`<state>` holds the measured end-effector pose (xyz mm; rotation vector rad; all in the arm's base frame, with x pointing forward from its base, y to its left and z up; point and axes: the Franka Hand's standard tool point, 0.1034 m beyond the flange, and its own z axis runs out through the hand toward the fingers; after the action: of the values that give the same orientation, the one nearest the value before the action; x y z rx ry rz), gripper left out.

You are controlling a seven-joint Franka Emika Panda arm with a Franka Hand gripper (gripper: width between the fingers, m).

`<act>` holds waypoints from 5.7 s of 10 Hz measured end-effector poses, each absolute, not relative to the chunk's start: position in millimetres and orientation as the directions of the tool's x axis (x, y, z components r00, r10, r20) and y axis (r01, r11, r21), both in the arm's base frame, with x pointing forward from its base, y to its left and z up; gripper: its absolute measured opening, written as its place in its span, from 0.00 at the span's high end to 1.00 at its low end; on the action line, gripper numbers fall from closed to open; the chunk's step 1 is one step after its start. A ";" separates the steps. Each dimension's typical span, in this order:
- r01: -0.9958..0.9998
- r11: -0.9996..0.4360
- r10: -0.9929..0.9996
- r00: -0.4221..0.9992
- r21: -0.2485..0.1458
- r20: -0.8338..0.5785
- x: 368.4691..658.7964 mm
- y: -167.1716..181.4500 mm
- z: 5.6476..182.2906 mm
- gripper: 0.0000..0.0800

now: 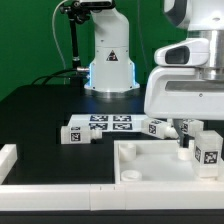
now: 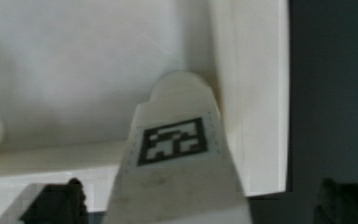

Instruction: Assemble one leg

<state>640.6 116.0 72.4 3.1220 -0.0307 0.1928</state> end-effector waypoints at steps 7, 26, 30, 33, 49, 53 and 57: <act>-0.407 -0.913 -0.408 0.904 -0.031 0.130 640.7 115.9 71.9 0.64; -0.313 -0.948 -0.317 0.942 -0.054 0.112 637.7 116.7 69.4 0.19; -0.455 -0.888 -0.460 0.882 -0.071 0.102 637.7 116.2 69.3 0.64; -0.685 -0.722 -0.692 0.718 -0.095 0.079 637.4 116.9 69.0 0.64; -0.715 -0.693 -0.719 0.695 -0.094 0.022 637.7 117.9 69.0 0.19; -0.386 -0.921 -0.390 0.915 -0.051 0.107 643.4 113.9 71.9 0.21; -0.518 -0.853 -0.522 0.847 -0.064 0.099 643.5 112.2 71.5 0.64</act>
Offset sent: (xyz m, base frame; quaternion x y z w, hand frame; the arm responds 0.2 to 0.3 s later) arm 0.0000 0.0000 0.0000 0.0000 0.0000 0.0650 0.9979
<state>643.5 112.2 71.5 3.0529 -0.8606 0.1790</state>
